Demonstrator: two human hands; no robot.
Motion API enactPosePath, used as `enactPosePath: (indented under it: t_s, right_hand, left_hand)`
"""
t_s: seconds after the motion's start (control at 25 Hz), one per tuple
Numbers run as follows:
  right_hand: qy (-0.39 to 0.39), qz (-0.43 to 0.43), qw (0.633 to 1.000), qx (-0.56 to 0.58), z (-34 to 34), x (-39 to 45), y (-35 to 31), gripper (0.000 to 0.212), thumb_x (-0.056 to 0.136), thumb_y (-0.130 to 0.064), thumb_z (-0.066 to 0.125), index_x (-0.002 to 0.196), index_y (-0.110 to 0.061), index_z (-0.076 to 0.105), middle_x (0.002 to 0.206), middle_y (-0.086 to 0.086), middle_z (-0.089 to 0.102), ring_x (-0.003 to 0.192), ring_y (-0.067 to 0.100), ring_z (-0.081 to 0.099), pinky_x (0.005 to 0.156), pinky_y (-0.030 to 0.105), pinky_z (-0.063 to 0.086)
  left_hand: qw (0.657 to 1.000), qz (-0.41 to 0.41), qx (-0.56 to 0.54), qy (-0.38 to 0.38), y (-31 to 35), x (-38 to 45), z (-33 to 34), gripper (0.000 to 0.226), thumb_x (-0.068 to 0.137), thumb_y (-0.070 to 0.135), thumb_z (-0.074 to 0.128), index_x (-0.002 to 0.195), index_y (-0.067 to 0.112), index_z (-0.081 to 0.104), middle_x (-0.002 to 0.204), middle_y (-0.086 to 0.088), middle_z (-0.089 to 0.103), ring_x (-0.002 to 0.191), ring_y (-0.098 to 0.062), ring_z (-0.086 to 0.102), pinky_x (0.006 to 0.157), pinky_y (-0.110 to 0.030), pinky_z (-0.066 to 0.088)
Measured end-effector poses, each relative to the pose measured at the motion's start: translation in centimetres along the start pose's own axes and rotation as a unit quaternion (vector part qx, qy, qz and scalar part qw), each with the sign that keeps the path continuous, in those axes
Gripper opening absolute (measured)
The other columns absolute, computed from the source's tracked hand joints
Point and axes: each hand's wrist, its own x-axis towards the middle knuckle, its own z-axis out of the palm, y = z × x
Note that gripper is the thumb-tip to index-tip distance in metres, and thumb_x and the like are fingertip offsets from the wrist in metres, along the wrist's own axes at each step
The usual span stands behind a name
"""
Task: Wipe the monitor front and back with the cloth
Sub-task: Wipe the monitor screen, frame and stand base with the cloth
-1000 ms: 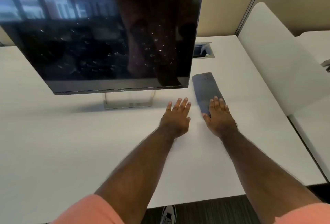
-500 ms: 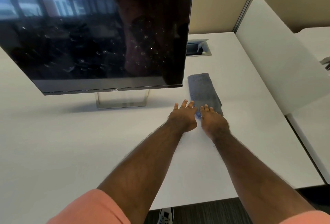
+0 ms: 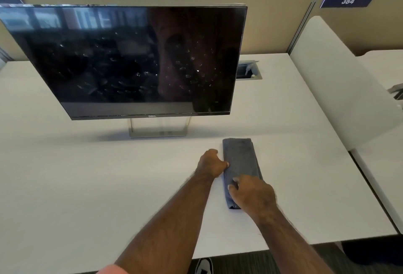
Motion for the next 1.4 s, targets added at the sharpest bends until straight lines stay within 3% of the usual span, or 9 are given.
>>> enactPosePath:
  t_s: [0.08,0.16,0.28,0.56,0.72,0.88,1.04,1.2,1.4]
  right_hand:
    - [0.018,0.027,0.998,0.057,0.1,0.4,-0.2,0.047,0.093,-0.052,0.048,0.134,-0.03,0.05,0.125,-0.005,0.062,0.111,0.017,0.059,0.087,0.028,0.046]
    - [0.052,0.033,0.992,0.11,0.6,0.6,0.2,0.064,0.085,-0.051,0.06,0.139,-0.023,0.041,0.133,0.0,0.053,0.116,0.019,0.054,0.09,0.033,0.047]
    - [0.066,0.011,0.984,0.168,1.3,1.0,0.6,0.083,0.084,-0.044,0.068,0.151,-0.019,0.026,0.15,0.004,0.038,0.129,0.023,0.047,0.101,0.035,0.046]
    - [0.133,0.062,0.885,0.443,-1.6,2.4,-0.6,0.051,0.097,-0.007,0.048,0.146,-0.019,0.042,0.14,0.007,0.054,0.127,0.032,0.052,0.106,0.045,0.043]
    - [0.238,0.121,0.778,0.569,-6.2,2.5,-1.8,0.032,0.081,-0.014,0.053,0.112,-0.022,0.058,0.103,0.009,0.062,0.094,0.031,0.06,0.076,0.043,0.049]
    - [0.377,0.146,0.695,0.594,-11.6,3.1,-5.4,0.044,0.082,-0.015,0.052,0.124,-0.023,0.06,0.118,0.005,0.066,0.104,0.027,0.064,0.092,0.046,0.054]
    - [0.462,0.093,0.627,0.621,-15.8,4.8,-11.6,0.058,0.081,-0.015,0.049,0.138,-0.025,0.053,0.132,-0.007,0.062,0.119,0.011,0.059,0.105,0.033,0.047]
    - [0.51,0.038,0.616,0.599,-18.2,7.2,-19.4,0.067,0.086,-0.011,0.047,0.152,-0.015,0.033,0.15,0.0,0.045,0.132,0.0,0.043,0.109,0.013,0.033]
    - [0.521,-0.069,0.681,0.51,-18.7,9.6,-30.2,0.066,0.091,0.001,0.048,0.151,0.005,0.02,0.158,0.023,0.022,0.149,0.034,0.019,0.122,0.039,0.018]
  left_hand:
    - [0.998,0.006,-0.056,-0.016,0.4,-0.9,0.0,0.016,0.078,0.009,0.072,0.092,0.007,0.063,0.111,-0.025,0.065,0.101,-0.04,0.066,0.085,-0.052,0.055]
    - [0.991,-0.014,-0.125,-0.055,1.0,-1.7,0.1,0.006,0.078,0.002,0.063,0.073,0.004,0.061,0.098,-0.027,0.068,0.085,-0.033,0.068,0.081,-0.051,0.058]
    - [0.977,-0.014,-0.179,-0.118,2.5,-3.3,-0.4,0.006,0.079,0.002,0.06,0.073,0.003,0.06,0.086,-0.019,0.065,0.079,-0.026,0.065,0.08,-0.038,0.059]
    - [0.978,0.178,-0.059,-0.088,4.6,-6.3,-5.0,0.012,0.089,0.007,0.056,0.094,0.01,0.067,0.09,-0.012,0.06,0.08,-0.013,0.052,0.073,-0.024,0.042]
    - [0.958,0.262,0.057,0.101,2.9,-8.0,-12.3,0.027,0.091,0.03,0.054,0.115,0.024,0.065,0.12,0.006,0.061,0.106,-0.009,0.054,0.087,-0.022,0.044]
    - [0.882,0.348,0.127,0.29,0.0,-10.2,-23.1,0.026,0.089,0.036,0.051,0.111,0.029,0.063,0.114,0.013,0.057,0.102,-0.001,0.049,0.084,-0.016,0.042]
    - [0.815,0.362,0.11,0.44,-2.4,-11.3,-34.5,0.039,0.089,0.029,0.052,0.127,0.022,0.057,0.132,0.005,0.052,0.122,-0.007,0.044,0.104,-0.025,0.038]
    - [0.835,0.315,0.021,0.451,-2.8,-10.7,-44.2,0.055,0.095,0.035,0.043,0.149,0.024,0.036,0.156,0.003,0.032,0.143,-0.012,0.026,0.117,-0.033,0.021]
    - [0.884,0.324,-0.159,0.299,-1.1,-9.4,-48.3,0.057,0.102,0.045,0.027,0.155,0.024,0.021,0.159,0.009,0.022,0.143,-0.004,0.02,0.119,-0.03,0.014]
